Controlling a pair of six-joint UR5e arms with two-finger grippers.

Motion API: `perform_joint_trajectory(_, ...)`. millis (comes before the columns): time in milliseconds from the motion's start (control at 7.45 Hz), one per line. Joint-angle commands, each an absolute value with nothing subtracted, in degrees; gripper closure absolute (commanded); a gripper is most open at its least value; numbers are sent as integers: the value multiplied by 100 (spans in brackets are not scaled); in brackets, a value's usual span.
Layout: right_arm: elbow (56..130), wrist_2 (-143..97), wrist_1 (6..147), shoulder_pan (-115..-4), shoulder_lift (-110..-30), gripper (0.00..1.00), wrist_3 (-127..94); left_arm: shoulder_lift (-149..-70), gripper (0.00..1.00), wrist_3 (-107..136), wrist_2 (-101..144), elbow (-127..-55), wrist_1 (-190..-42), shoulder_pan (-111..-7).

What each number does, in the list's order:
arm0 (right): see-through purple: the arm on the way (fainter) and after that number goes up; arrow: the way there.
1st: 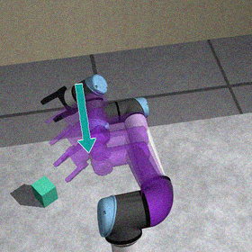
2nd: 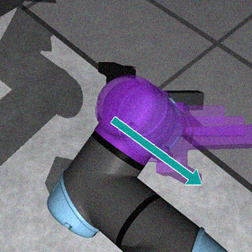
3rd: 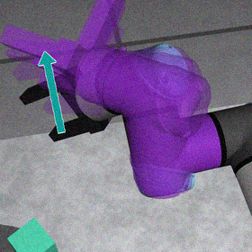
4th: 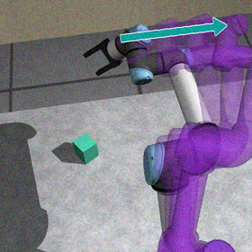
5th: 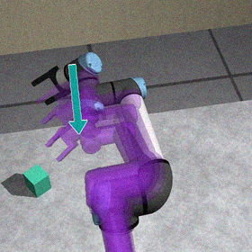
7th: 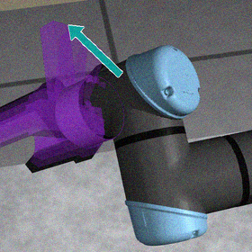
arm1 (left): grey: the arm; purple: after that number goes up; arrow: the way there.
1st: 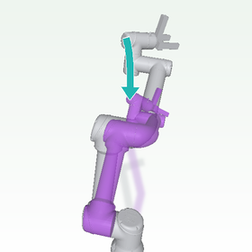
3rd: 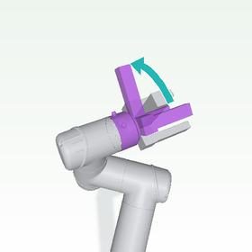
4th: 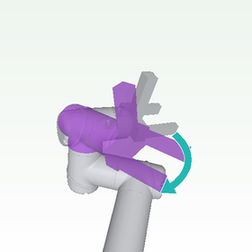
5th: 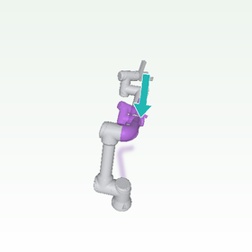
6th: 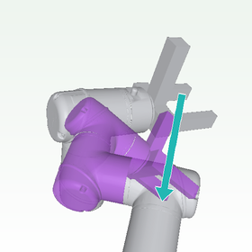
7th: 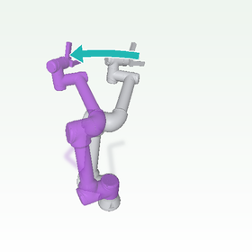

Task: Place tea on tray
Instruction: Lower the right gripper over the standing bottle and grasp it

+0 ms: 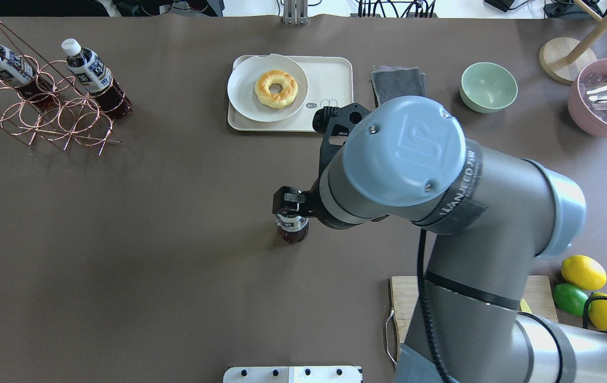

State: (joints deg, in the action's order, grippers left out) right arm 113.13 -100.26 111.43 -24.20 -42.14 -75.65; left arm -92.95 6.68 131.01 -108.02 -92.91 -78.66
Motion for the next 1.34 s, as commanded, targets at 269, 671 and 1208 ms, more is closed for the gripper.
perform_joint_trajectory(269,10952,-9695,11075,-2470,-4166,13,-7076,-8710,3,677,13456,-10907,-9967,-8059)
perform_joint_trajectory(671,10661,-9703,10679,-2470,-4166,16,-7066,-8692,3,677,13456,-10907,-10002,-8077)
perform_joint_trajectory(1208,10740,-9729,10679,-2461,-4175,80,-7075,-8692,3,677,13456,-10890,-10002,-8077)
